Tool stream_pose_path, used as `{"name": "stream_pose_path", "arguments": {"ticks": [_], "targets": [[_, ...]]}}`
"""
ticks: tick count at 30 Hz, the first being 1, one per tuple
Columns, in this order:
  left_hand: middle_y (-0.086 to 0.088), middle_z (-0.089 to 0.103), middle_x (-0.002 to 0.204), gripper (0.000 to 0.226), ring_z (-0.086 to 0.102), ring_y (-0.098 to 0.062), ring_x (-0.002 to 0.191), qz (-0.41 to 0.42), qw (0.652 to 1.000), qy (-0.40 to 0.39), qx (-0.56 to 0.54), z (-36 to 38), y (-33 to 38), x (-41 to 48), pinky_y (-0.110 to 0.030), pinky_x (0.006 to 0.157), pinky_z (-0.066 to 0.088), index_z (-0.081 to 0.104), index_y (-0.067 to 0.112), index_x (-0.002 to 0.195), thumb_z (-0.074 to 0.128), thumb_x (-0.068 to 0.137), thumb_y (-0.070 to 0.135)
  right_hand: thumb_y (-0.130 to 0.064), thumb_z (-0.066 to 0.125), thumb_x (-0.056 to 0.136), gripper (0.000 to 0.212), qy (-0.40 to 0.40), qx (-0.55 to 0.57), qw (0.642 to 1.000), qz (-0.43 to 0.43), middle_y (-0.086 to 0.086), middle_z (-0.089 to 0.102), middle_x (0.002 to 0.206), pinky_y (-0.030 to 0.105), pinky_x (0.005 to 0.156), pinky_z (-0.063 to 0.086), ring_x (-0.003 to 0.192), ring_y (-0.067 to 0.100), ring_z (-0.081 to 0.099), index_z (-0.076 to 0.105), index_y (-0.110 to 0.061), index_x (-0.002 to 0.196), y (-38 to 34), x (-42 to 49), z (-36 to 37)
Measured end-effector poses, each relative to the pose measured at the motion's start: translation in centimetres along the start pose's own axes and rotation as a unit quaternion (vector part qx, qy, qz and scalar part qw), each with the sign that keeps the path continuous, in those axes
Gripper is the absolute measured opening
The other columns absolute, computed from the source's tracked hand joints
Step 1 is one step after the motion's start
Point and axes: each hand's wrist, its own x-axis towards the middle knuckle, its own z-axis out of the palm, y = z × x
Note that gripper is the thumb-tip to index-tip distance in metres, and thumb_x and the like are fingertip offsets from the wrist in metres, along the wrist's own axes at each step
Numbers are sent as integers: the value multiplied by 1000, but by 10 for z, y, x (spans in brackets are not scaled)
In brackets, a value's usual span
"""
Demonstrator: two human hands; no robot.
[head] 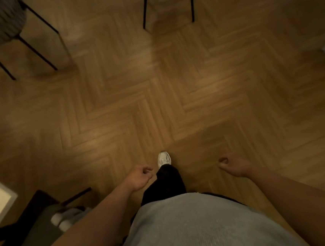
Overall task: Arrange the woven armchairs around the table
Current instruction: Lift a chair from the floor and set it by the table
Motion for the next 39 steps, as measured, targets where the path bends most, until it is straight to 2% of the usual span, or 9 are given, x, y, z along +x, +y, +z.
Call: {"name": "stream_pose_path", "arguments": {"ticks": [3,8,10,14,19,25,31,35,39], "targets": [[-9,59,135,36,64,-17,102,22,1000,1,9,-45,21,40,-11,66,44,56,14,139,51,104,20,-27,52,102,46,23,24,999,14,15,58,138,24,85,41,110,22,57,50,-6,143,-33,31,-34],[-8,61,129,33,67,-24,106,24,999,0,30,-128,62,95,-19,69,47,59,14,135,53,103,22,-22,52,102,43,65,44,997,0,13,60,136,22,85,41,113,25,60,53,-4,141,-95,71,-94],[-7,61,130,33,67,-23,107,27,999,-1,47,-163,83,116,-22,75,47,60,16,134,54,102,24,-20,55,101,38,80,57,995,-7,14,66,127,25,78,46,101,22,63,58,-1,134,-116,88,-118],[-7,63,125,32,68,-22,100,40,998,7,47,-218,132,163,-18,57,43,60,15,133,53,103,24,-20,57,99,40,89,62,994,-19,11,66,125,29,88,50,100,17,60,59,-3,136,-149,129,-166],[-7,63,110,31,64,-18,83,46,998,15,42,-271,206,226,-10,48,39,62,9,130,53,102,17,-15,55,99,37,75,65,995,-21,12,66,119,25,84,44,99,17,58,60,0,132,-188,195,-240],[-3,60,118,33,68,-18,95,23,999,34,25,-333,293,289,-13,57,43,60,12,134,52,103,24,-19,55,100,41,44,65,997,-21,15,63,132,26,84,44,102,18,59,55,-1,137,-232,276,-364],[0,64,115,34,69,-17,100,24,998,62,-16,-397,375,335,-20,65,48,60,18,135,53,103,28,-21,55,100,43,38,73,996,-23,5,63,104,25,74,50,89,16,61,55,-1,138,-285,339,-479],[-1,66,113,32,70,-16,97,25,996,76,-24,-444,411,372,-22,66,47,61,17,132,55,102,27,-20,53,101,40,30,55,998,-31,5,59,109,15,63,42,97,17,59,55,-3,137,-331,375,-533],[-5,67,115,31,69,-19,95,10,997,69,-18,-500,432,422,-17,61,45,62,14,131,56,101,22,-19,52,101,41,30,38,998,-27,4,57,108,20,70,43,98,16,56,54,-3,139,-373,425,-575]]}}
